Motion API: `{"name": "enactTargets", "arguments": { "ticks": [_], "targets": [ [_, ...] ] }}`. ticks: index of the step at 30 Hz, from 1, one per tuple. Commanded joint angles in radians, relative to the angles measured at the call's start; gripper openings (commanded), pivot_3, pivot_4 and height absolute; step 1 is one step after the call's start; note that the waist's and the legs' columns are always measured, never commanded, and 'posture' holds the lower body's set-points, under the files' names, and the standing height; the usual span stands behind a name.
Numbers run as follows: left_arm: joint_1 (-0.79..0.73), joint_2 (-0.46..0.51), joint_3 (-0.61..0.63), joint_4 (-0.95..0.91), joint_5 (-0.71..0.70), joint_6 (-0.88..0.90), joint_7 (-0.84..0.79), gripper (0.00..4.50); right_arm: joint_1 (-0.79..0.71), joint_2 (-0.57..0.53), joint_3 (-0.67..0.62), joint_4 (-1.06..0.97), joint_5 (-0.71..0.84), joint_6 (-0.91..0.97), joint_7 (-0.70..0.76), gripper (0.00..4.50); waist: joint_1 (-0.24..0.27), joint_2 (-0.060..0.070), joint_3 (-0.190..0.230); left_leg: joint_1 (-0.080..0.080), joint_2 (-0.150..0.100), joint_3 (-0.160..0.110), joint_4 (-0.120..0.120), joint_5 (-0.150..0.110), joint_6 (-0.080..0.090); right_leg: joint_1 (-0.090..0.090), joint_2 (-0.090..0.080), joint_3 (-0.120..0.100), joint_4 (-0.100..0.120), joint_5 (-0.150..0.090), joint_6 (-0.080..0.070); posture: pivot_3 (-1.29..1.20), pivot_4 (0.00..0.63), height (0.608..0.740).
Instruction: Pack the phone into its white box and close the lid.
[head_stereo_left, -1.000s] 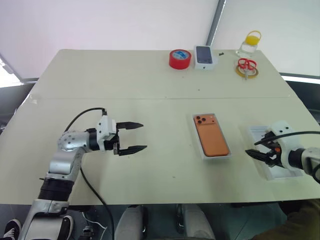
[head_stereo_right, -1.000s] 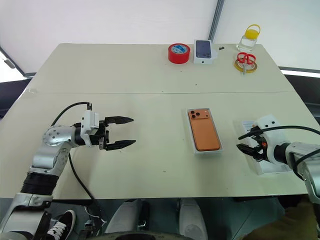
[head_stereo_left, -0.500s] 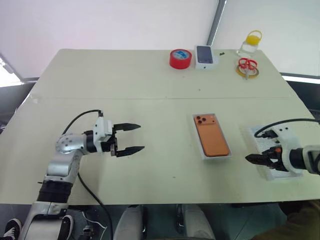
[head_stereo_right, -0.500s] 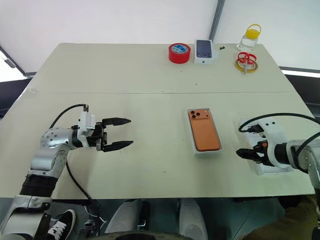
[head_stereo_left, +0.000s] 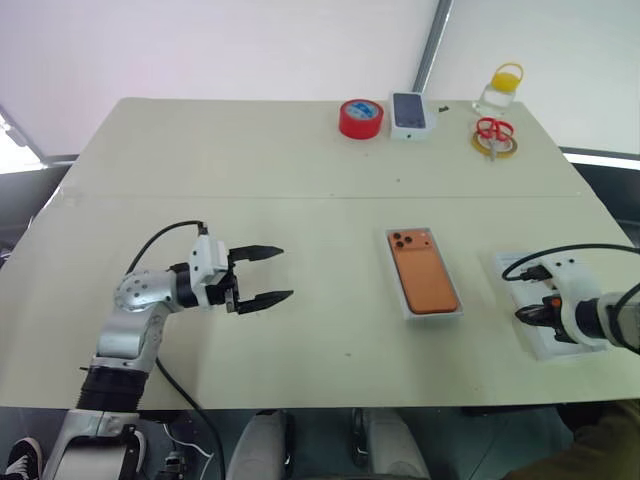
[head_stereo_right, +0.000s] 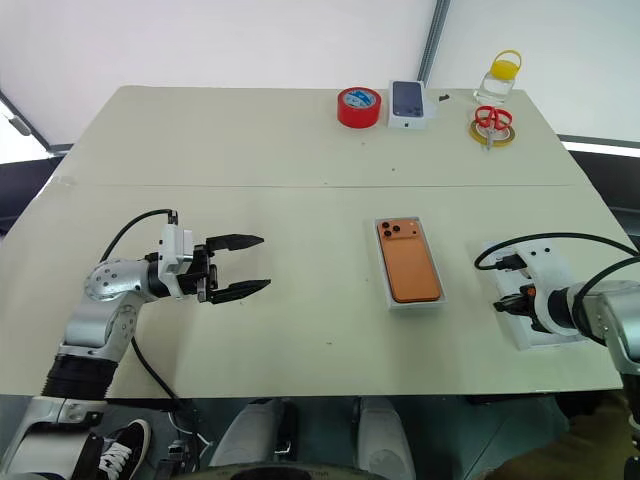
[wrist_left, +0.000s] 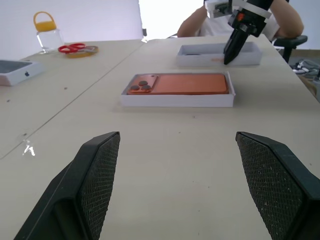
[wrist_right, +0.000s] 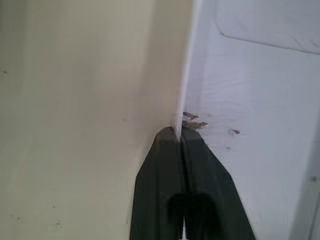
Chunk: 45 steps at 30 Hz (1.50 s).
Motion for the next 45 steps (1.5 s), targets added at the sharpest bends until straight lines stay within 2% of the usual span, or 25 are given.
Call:
{"name": "enactTargets", "arguments": {
  "ticks": [1,14,18,21,25,28,31,34,37,40,41,45],
  "targets": [
    [-0.002,0.003,-0.003,-0.035,-0.002,0.002,0.012,3.92,0.020,0.021,0.005,-0.001,-0.025,-0.004,-0.041,0.05,0.001,-0.002,-0.001,0.000,0.000,0.000,0.000,0.000,0.000,0.000,0.000,0.000,0.000,0.000,0.000,0.00,0.150,0.740],
    [-0.024,-0.005,-0.021,-0.026,-0.001,0.000,0.031,3.92,0.004,0.076,-0.003,-0.007,-0.019,0.031,-0.080,0.05,0.000,-0.007,-0.004,0.000,0.002,0.000,0.000,0.000,0.000,0.001,0.001,0.000,-0.002,0.000,0.000,0.00,0.150,0.740],
    [-0.027,-0.008,-0.017,-0.022,-0.007,0.002,0.039,3.92,-0.136,0.109,-0.053,0.069,-0.019,0.042,-0.096,0.05,-0.007,-0.007,-0.004,0.000,0.002,0.000,0.000,0.000,0.000,0.001,0.002,0.000,-0.002,0.000,0.000,0.00,0.150,0.740],
    [-0.037,-0.010,-0.016,-0.008,-0.005,-0.003,0.044,3.92,-0.270,0.137,-0.072,0.141,-0.025,-0.024,-0.107,0.05,-0.009,0.000,-0.001,0.000,0.003,0.001,0.000,0.000,0.000,-0.001,0.002,0.001,-0.002,0.000,-0.001,0.00,0.150,0.740],
    [-0.058,-0.027,-0.020,0.003,-0.007,0.009,0.064,3.92,-0.395,0.255,-0.144,0.177,0.022,-0.075,-0.119,0.05,-0.002,0.002,-0.001,-0.002,0.004,0.001,-0.001,0.000,0.000,-0.004,0.005,0.001,0.000,0.002,0.003,0.00,0.150,0.740],
    [-0.064,-0.041,-0.025,-0.002,-0.006,0.023,0.085,3.92,-0.449,0.395,-0.211,0.129,0.069,-0.074,-0.157,0.05,-0.001,0.002,-0.001,-0.002,0.006,0.000,-0.001,0.000,0.000,-0.004,0.007,0.001,0.001,0.002,0.003,0.00,0.150,0.740],
    [-0.067,-0.059,-0.019,-0.011,-0.014,0.052,0.119,3.92,-0.513,0.591,-0.333,0.050,0.172,-0.007,-0.206,0.05,-0.002,0.004,-0.001,-0.002,0.006,0.000,-0.001,0.000,0.000,-0.004,0.007,0.001,0.002,0.003,0.003,0.00,0.150,0.740],
    [-0.067,-0.069,-0.012,-0.026,-0.038,0.109,0.140,3.10,-0.570,0.777,-0.451,-0.053,0.276,0.115,-0.247,0.00,-0.004,0.006,0.000,-0.002,0.006,0.000,-0.001,0.000,0.000,-0.005,0.007,0.001,0.003,0.003,0.003,0.00,0.150,0.740],
    [-0.069,-0.089,-0.008,-0.042,-0.028,0.117,0.181,1.65,-0.557,0.887,-0.496,-0.137,0.416,0.190,-0.263,0.00,0.000,0.006,-0.001,-0.002,0.006,-0.001,-0.002,0.000,0.000,-0.006,0.007,0.001,0.004,0.003,0.003,0.00,0.150,0.740],
    [-0.072,-0.111,-0.021,-0.058,-0.019,0.121,0.216,0.17,-0.401,0.917,-0.434,-0.192,0.609,0.212,-0.302,0.00,0.001,0.006,-0.001,-0.003,0.006,-0.002,-0.002,0.000,0.000,-0.005,0.006,0.000,0.003,0.003,0.003,0.00,0.150,0.740],
    [-0.074,-0.118,-0.026,-0.062,-0.018,0.123,0.223,0.03,-0.357,0.915,-0.412,-0.207,0.673,0.212,-0.313,0.00,-0.001,0.007,-0.001,-0.002,0.005,-0.002,-0.002,0.000,0.000,-0.004,0.005,0.000,0.002,0.003,0.003,0.00,0.150,0.740],
    [-0.085,-0.151,-0.048,-0.068,-0.002,0.129,0.253,0.03,-0.248,0.863,-0.349,-0.203,0.920,0.212,-0.394,0.00,-0.009,0.011,0.000,-0.002,0.002,0.001,-0.002,0.000,0.000,-0.005,0.001,0.001,0.002,0.002,0.001,0.00,0.150,0.740]
  ]
}}
